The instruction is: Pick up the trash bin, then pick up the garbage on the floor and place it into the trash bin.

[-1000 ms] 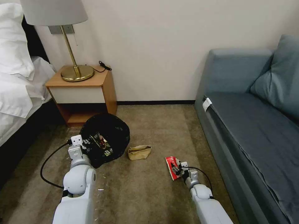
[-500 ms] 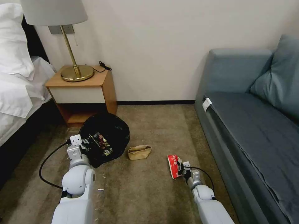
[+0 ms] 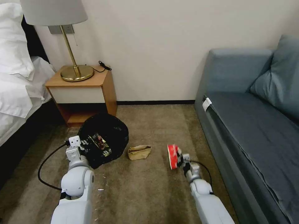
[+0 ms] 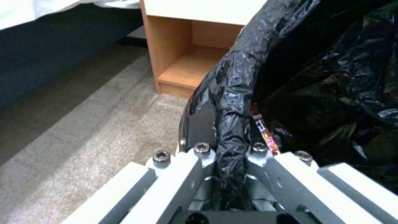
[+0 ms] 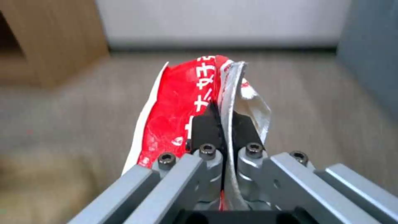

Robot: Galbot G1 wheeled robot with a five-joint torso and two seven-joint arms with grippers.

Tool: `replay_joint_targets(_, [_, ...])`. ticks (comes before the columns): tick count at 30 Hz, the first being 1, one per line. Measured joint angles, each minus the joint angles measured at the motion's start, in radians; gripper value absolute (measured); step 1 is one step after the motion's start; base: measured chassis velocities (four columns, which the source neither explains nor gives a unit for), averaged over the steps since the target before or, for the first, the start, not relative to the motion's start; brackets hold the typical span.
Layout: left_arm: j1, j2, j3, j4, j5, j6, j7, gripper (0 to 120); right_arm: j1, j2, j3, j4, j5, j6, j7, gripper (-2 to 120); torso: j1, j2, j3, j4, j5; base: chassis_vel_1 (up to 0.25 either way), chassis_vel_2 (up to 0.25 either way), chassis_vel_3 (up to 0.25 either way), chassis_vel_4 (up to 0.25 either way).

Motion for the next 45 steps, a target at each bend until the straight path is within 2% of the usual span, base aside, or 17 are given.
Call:
replay_joint_targets(2, [-0.001,-0.005,0.008,0.000,0.004,0.000,0.000,1,0.019,-0.007,-0.086,0.155,0.060,-0.030,0.076,0,0.000,0.000,0.000,0.0000,-0.0004,0.000,0.000,0.000,0.000])
replay_joint_targets(3, [-0.001,-0.005,0.008,0.000,0.004,0.000,0.000,1,0.019,-0.007,-0.086,0.155,0.060,-0.030,0.076,0,0.000,0.000,0.000,0.0000,-0.0004,0.000,0.000,0.000,0.000])
replay_joint_targets(5, [-0.004,-0.011,0.013,0.005,0.008,0.001,-0.001,1,0.038,-0.011,-0.181,0.273,0.101,-0.060,0.144,0,0.000,0.000,0.000,0.0001,-0.0004,0.000,0.000,0.000,0.000])
replay_joint_targets(6, [-0.004,-0.011,0.013,0.005,0.008,0.001,-0.001,1,0.038,-0.011,-0.181,0.273,0.101,-0.060,0.144,0,0.000,0.000,0.000,0.0001,-0.0004,0.000,0.000,0.000,0.000])
replay_joint_targets(9, [-0.010,-0.015,0.016,0.018,0.012,0.001,-0.002,1,0.071,-0.008,-0.326,0.370,0.123,-0.086,0.208,0,0.000,0.000,0.000,0.0002,-0.0004,0.000,0.000,0.000,0.000])
replay_joint_targets(14, [-0.021,-0.014,0.013,0.024,0.012,0.001,-0.002,1,0.129,0.014,-0.446,0.372,0.121,-0.099,0.236,0,0.000,0.000,0.000,0.0002,-0.0003,0.000,0.000,0.000,0.000])
replay_joint_targets(23, [-0.021,-0.022,0.024,0.029,0.025,0.001,-0.002,1,0.196,0.069,-0.541,0.306,0.100,-0.099,0.245,0,0.000,0.000,0.000,0.0001,-0.0002,0.000,0.000,0.000,0.000])
replay_joint_targets(38, [-0.023,-0.048,0.094,0.035,0.069,0.001,-0.001,1,0.120,0.074,-0.583,0.302,0.053,-0.091,0.220,0,0.000,0.000,0.000,-0.0001,-0.0001,0.000,0.000,0.000,0.000])
replay_joint_targets(45, [-0.023,-0.052,0.097,0.035,0.073,0.001,-0.001,1,0.089,0.075,-0.583,0.301,0.030,-0.085,0.207,0,0.000,0.000,0.000,0.0000,-0.0001,0.000,0.000,0.000,0.000])
